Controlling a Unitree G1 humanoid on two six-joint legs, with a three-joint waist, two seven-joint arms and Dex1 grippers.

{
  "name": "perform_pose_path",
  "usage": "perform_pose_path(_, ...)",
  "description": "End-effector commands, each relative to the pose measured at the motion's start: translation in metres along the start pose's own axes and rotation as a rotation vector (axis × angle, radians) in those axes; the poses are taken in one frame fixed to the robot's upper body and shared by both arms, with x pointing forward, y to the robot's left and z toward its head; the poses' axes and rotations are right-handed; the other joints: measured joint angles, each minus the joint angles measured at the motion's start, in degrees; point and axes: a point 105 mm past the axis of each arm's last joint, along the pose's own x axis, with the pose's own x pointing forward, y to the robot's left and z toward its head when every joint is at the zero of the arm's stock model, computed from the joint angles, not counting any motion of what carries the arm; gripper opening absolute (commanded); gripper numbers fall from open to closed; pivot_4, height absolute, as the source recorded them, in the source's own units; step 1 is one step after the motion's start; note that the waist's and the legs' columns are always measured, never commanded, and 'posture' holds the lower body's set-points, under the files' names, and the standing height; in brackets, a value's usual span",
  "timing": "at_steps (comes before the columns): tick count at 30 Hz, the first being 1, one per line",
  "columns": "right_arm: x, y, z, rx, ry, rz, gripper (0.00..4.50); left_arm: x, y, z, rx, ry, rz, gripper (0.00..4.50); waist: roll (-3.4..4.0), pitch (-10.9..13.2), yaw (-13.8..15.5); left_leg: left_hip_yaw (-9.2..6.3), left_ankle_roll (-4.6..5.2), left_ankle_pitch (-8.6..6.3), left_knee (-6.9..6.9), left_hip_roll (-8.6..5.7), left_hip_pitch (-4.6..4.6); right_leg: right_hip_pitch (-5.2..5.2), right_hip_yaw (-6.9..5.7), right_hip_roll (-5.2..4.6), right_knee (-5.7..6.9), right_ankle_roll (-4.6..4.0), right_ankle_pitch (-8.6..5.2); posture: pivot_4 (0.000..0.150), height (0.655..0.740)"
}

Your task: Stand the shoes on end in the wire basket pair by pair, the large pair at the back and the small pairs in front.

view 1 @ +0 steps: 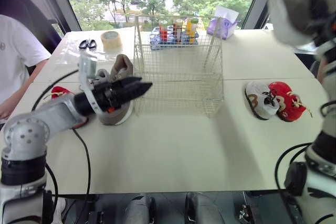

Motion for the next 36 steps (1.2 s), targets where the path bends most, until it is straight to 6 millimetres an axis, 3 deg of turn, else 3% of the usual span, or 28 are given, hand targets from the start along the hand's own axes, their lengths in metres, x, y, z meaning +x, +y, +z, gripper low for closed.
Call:
perform_pose_path(1, 0.007, 0.041, 0.051, -0.049, -0.141, 0.305, 0.16, -0.005, -0.002, 0.054, 0.04, -0.139, -0.045, 4.5, 0.01, 0.0, -0.4, 0.06, 0.01, -0.01, 0.0, -0.01, 0.0, -0.03, 0.06, 0.0, -0.01, 0.0, 0.01, 0.15, 0.74)
perform_pose_path(3, -0.004, 0.075, 0.053, -0.172, -0.1, 0.593, 0.16, -0.007, 0.0, 0.082, 0.046, -0.207, -0.072, 4.5, 0.01, 0.0, -1.0, 0.13, 0.29, -0.16, 0.01, -0.02, 0.04, -0.05, 0.14, -0.01, -0.01, 0.01, 0.01, 0.15, 0.74)
perform_pose_path(8, -0.006, 0.09, 0.067, -0.339, -0.163, 0.82, 0.16, -0.019, 0.008, 0.112, 0.065, -0.222, -0.113, 4.5, -0.16, 0.0, -1.5, 0.11, 0.29, -0.17, 0.0, 0.06, 0.13, 0.02, 0.1, 0.08, 0.03, 0.02, 0.0, 0.15, 0.74)
perform_pose_path(12, -0.001, 0.105, 0.076, -0.394, -0.249, 0.913, 0.16, -0.02, 0.015, 0.119, 0.092, -0.181, -0.123, 4.5, -0.3, 0.1, -1.2, 0.24, 0.1, -0.05, 0.05, 0.05, 0.04, -0.09, 0.1, 0.05, 0.08, 0.0, 0.01, 0.15, 0.74)
perform_pose_path(20, -0.008, 0.123, 0.065, -0.415, -0.272, 1.031, 0.16, 0.0, 0.017, 0.127, 0.107, -0.145, -0.195, 4.5, -0.6, 0.2, -1.1, 0.33, -0.01, 0.01, 0.11, 0.04, -0.04, -0.08, 0.1, -0.09, 0.05, 0.02, 0.01, 0.15, 0.74)
perform_pose_path(27, -0.01, 0.135, 0.063, -0.445, -0.301, 1.058, 0.16, 0.014, 0.001, 0.123, 0.147, -0.031, -0.335, 4.5, -0.61, 0.2, -1.3, 0.43, -0.01, 0.01, 0.08, 0.03, -0.04, -0.22, 0.1, -0.06, 0.14, 0.02, 0.01, 0.15, 0.74)
perform_pose_path(30, -0.01, 0.137, 0.063, -0.449, -0.308, 1.057, 0.16, 0.015, 0.003, 0.126, 0.124, -0.039, -0.348, 3.68, -0.6, 0.2, -1.3, 0.45, -0.01, 0.01, 0.08, 0.05, -0.04, -0.25, 0.11, -0.06, 0.18, 0.02, 0.01, 0.15, 0.74)
perform_pose_path(33, -0.009, 0.139, 0.063, -0.451, -0.307, 1.054, 0.16, 0.016, 0.005, 0.126, 0.12, -0.036, -0.357, 2.1, -0.61, 0.2, -1.3, 0.45, -0.02, 0.01, 0.09, 0.06, -0.04, -0.25, 0.12, -0.06, 0.19, 0.02, 0.01, 0.15, 0.74)
perform_pose_path(36, -0.011, 0.141, 0.061, -0.446, -0.294, 1.067, 0.16, 0.017, 0.004, 0.122, 0.128, -0.018, -0.375, 0.95, -0.62, 0.2, -1.3, 0.44, -0.02, 0.01, 0.09, 0.06, -0.04, -0.26, 0.13, -0.06, 0.19, 0.02, 0.01, 0.15, 0.74)
